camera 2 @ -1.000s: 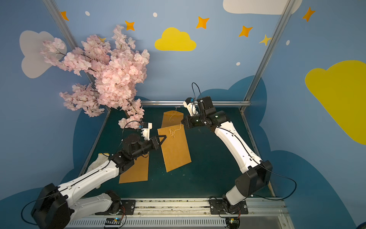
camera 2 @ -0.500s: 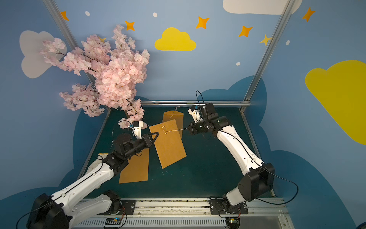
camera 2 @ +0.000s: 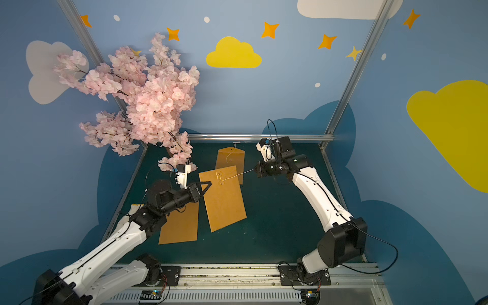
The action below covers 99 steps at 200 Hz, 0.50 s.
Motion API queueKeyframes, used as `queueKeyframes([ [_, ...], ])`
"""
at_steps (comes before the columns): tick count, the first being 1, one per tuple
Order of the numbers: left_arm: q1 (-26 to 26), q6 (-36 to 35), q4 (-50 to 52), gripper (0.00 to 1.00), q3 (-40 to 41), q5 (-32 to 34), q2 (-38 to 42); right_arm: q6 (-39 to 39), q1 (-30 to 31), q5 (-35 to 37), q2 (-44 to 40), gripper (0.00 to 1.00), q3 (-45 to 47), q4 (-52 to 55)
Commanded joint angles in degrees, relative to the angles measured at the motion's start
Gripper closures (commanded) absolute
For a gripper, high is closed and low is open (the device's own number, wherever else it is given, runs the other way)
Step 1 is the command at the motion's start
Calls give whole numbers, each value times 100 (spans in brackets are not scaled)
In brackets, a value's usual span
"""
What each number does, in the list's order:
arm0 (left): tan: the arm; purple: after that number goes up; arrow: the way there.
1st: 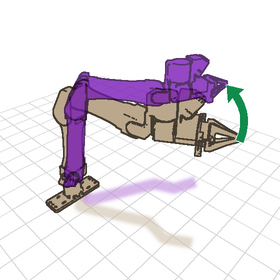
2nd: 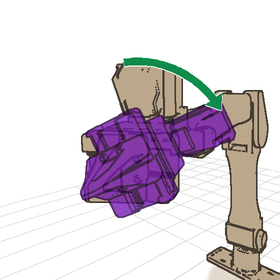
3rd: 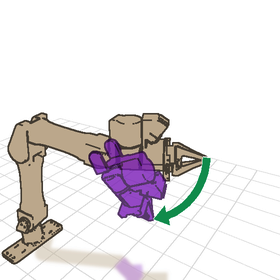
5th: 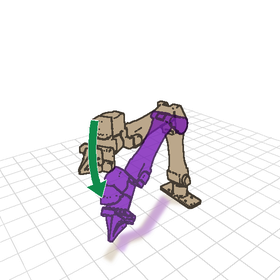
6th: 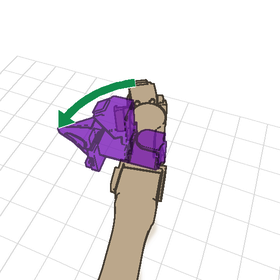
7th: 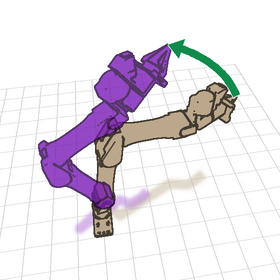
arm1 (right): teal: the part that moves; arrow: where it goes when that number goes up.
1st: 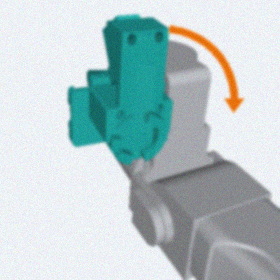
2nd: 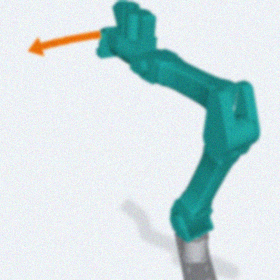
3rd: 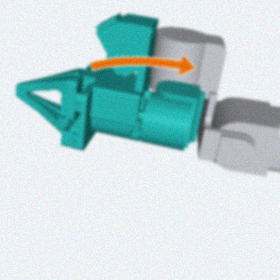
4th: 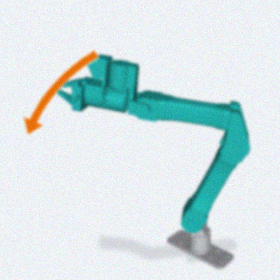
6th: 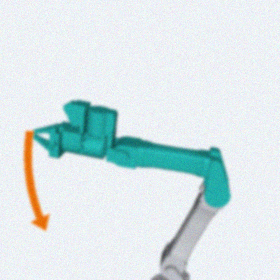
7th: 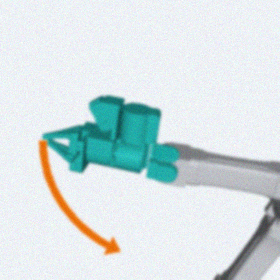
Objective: Open the file bag
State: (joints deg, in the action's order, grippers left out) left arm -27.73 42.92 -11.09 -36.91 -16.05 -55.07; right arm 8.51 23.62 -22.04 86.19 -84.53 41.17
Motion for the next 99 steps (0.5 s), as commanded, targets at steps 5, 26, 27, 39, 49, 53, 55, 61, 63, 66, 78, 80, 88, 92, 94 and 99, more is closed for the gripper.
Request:
queueKeyframes([
  [5, 69, -96, 43, 97, 41, 119, 158, -81, -18, -111, -177, 100, -86, 32],
  [26, 205, 6, -95, 97, 86, 229, 272, -108, -17, -117, -246, 100, 86, 92],
  [27, 210, 15, -95, 98, 91, 227, 288, -106, -20, -116, -249, 100, 95, 88],
  [39, 316, 59, -177, 98, 105, 436, 325, -115, -17, -131, -324, 100, 241, 93],
  [49, 388, 97, -213, 98, 99, 509, 339, -112, -20, -167, -380, 100, 369, 93],
  [53, 426, 116, -226, 98, 88, 522, 332, -110, -16, -196, -400, 100, 411, 85],
  [55, 441, 117, -238, 97, 81, 524, 326, -112, -9, -206, -412, 100, 431, 80],
  [61, 484, 133, -277, 98, 62, 524, 299, -97, 0, -248, -440, 100, 495, 77],
  [63, 491, 137, -290, 97, 54, 524, 283, -98, 2, -266, -446, 100, 509, 76],
  [66, 503, 143, -310, 97, 46, 532, 267, -102, 3, -289, -463, 100, 533, 73],
  [78, 546, 207, -411, 98, 9, 558, 145, -96, 64, -406, -505, 100, 608, 72],
  [80, 548, 215, -429, 98, 2, 553, 119, -96, 73, -417, -506, 100, 612, 75],
  [88, 558, 254, -495, 98, -18, 555, 11, -104, 120, -471, -511, 100, 637, 77],
  [92, 558, 273, -550, 98, -31, 561, -25, -92, 140, -538, -515, 100, 630, 89],
  [94, 560, 284, -573, 98, -35, 571, -53, -90, 156, -573, -513, 100, 624, 88],
  [99, 560, 310, -626, 97, -43, 585, -123, -71, 196, -650, -516, 100, 621, 79],
])
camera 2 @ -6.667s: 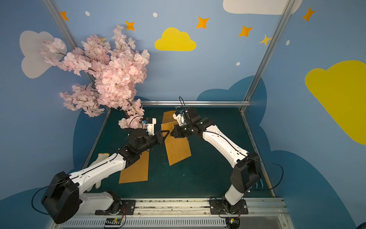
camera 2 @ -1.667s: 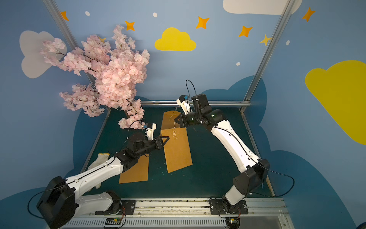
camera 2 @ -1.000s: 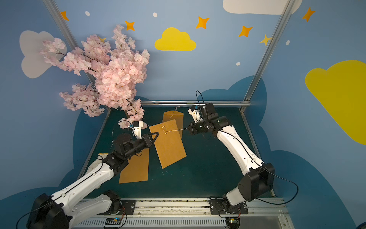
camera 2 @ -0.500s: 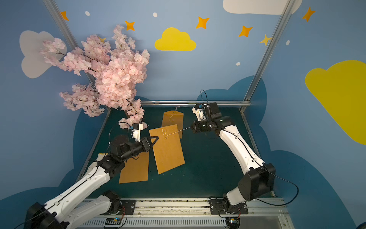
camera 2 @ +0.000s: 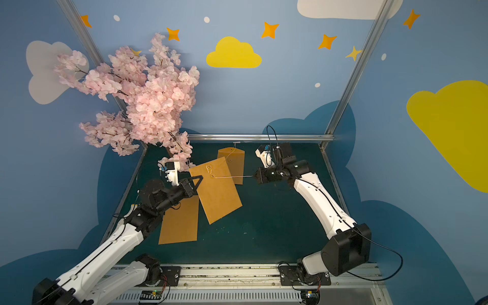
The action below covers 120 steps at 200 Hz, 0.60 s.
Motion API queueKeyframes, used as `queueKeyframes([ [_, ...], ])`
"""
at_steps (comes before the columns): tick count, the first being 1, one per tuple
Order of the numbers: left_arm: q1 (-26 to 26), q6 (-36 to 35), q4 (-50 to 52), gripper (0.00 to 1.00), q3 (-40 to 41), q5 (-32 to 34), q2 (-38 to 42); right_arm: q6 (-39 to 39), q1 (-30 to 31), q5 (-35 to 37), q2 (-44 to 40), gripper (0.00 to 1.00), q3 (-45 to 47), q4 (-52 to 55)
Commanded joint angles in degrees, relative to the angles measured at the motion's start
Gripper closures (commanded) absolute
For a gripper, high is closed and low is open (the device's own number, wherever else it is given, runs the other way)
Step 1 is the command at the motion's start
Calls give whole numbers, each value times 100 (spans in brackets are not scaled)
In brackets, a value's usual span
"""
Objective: Open the file bag
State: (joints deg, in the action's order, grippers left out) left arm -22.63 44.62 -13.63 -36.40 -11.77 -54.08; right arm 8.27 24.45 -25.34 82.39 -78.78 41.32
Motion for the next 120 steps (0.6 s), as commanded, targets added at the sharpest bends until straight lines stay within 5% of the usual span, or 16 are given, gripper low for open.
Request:
queueKeyframes([
  [1, 50, 141, -379, 98, -94, 161, -237, -42, 122, -334, -135, 100, 42, 62],
  [120, 31, 133, -728, 97, -491, 86, -1501, 342, 1202, -1040, 164, 100, -1364, 50],
])
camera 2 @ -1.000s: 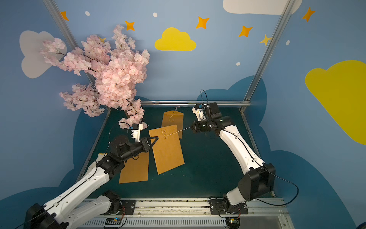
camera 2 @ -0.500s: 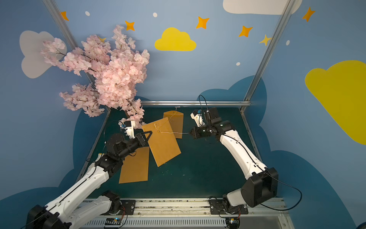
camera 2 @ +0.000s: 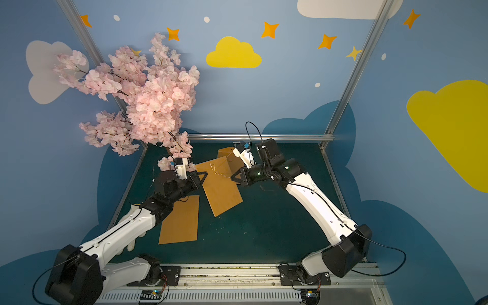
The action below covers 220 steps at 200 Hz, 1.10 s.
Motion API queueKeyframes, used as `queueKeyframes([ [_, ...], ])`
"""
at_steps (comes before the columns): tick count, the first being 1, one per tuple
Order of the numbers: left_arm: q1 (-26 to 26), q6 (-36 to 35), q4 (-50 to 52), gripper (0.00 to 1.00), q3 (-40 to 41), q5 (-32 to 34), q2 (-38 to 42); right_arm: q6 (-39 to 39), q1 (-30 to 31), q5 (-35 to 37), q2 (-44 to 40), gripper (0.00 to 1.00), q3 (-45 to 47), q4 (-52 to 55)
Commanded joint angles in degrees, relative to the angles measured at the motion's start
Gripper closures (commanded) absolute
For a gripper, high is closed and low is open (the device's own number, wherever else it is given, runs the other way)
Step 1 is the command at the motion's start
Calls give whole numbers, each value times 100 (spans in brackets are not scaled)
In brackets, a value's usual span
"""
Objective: Open the file bag
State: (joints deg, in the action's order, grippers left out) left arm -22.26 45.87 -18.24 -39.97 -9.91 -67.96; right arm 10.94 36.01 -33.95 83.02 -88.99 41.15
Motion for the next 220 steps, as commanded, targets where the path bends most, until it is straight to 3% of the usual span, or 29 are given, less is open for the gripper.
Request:
queueKeyframes([
  [1, -6, 9, -267, 97, -134, -95, -117, 75, 46, -185, 105, 100, -354, 73],
  [52, -6, 115, -497, 97, -190, 95, -461, 94, 109, -316, 242, 100, -741, 182],
  [99, -139, 107, -634, 98, -338, -290, -723, -63, 20, 117, 276, 100, -1037, 346],
  [162, -358, -280, -459, 98, -19, -751, -278, -193, -936, 165, 385, 100, -1253, 456],
  [220, -358, -495, -109, 98, 118, -1049, 114, -118, -1773, 152, 234, 100, -647, 77],
])
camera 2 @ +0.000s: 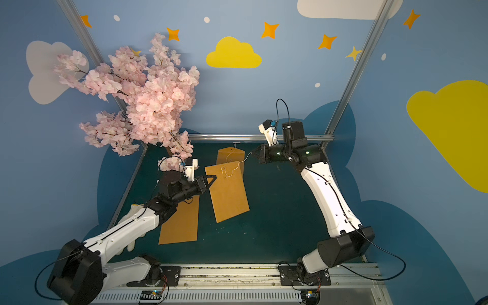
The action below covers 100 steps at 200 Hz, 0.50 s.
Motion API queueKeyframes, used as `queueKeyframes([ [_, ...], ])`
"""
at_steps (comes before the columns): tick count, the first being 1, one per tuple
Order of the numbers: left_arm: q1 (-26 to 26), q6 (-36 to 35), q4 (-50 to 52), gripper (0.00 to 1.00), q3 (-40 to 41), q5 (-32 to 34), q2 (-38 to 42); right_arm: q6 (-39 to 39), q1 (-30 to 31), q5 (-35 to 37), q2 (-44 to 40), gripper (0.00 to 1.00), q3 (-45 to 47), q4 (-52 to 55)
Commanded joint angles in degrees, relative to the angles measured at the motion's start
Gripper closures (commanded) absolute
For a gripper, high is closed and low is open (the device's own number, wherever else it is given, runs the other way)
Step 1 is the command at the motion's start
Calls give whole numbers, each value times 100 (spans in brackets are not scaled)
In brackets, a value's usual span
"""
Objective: Open the file bag
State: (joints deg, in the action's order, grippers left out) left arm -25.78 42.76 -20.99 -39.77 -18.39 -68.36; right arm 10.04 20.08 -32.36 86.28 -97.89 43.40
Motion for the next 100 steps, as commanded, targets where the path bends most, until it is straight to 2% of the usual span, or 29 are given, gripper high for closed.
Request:
queueKeyframes([
  [1, -6, -183, 175, 98, 100, -196, 163, -24, -188, -7, -93, 100, 248, -152],
  [27, 20, -119, 210, 98, 161, -112, 261, -112, -301, -169, -17, 100, 411, -131],
  [60, 72, 34, 90, 97, 172, -130, 271, -81, -338, -314, -134, 76, 973, -442],
  [100, 296, 168, 34, 98, 110, -248, 274, -96, -506, -202, -323, 67, 1400, -584],
])
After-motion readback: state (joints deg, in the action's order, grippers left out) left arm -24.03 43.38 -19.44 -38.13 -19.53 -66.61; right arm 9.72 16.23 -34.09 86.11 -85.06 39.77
